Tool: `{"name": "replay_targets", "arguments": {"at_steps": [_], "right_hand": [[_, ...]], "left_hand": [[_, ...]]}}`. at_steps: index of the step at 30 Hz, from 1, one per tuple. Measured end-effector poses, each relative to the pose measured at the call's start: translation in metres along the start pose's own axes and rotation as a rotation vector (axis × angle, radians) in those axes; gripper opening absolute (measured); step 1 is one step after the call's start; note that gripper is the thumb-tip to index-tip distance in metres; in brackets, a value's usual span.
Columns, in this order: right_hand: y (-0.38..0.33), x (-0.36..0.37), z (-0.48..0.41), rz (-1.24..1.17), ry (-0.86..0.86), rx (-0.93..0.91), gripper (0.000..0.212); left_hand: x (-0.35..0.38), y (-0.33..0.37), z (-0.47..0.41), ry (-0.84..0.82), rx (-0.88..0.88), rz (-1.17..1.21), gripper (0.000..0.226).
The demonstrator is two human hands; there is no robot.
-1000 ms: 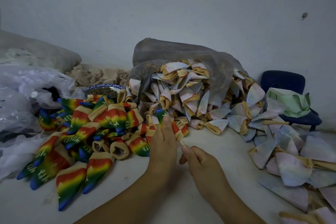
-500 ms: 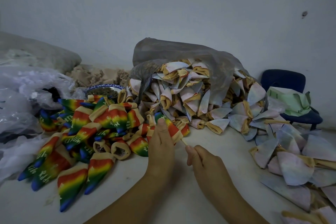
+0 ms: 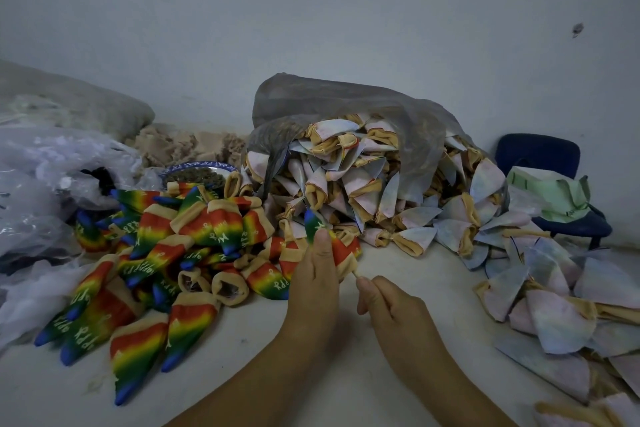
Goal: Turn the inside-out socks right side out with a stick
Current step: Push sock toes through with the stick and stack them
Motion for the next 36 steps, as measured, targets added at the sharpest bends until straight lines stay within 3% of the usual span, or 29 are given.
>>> {"name": "replay_targets", "arguments": {"at_steps": [5, 8, 12, 15, 21, 28, 32, 36], "right_hand": [[0.008, -0.011, -0.004, 0.211, -0.046, -0.044, 0.059], [0.014, -0.017, -0.007, 0.359, -0.067, -0.068, 0.051], [0.014, -0.022, -0.012, 0.535, -0.065, -0.128, 0.037], [0.012, -0.031, -0.016, 0.526, -0.057, -0.177, 0.034], [0.013, -0.023, -0.014, 0.395, -0.049, -0.093, 0.026], [0.015, 0.002, -0.006, 0.068, -0.015, 0.087, 0.032], [0.018, 0.000, -0.005, 0.108, -0.013, 0.101, 0.031], [0.011, -0.015, -0.011, 0.348, -0.002, -0.014, 0.033]], "left_hand": [[-0.005, -0.007, 0.003, 0.014, -0.091, 0.054, 0.067], [-0.007, -0.006, 0.000, 0.019, -0.100, 0.067, 0.080], [-0.009, -0.006, -0.003, 0.024, -0.098, 0.045, 0.061], [-0.004, -0.011, -0.006, -0.013, -0.123, 0.021, 0.024], [0.007, -0.001, 0.002, -0.131, -0.107, 0.006, 0.050], [0.010, 0.005, 0.001, -0.108, -0.063, -0.096, 0.062], [0.009, 0.002, 0.001, -0.090, -0.059, -0.119, 0.063], [0.009, -0.009, 0.001, -0.120, -0.077, -0.038, 0.055]]}}
Point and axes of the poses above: each hand's wrist, its own z-axis away from the middle knuckle, its own x-axis out of the palm, y = z × x, the point moved 8 cm from there along -z, towards the middle knuckle, and after that the axes turned 15 degrees about -z, right-handed, at the moved point
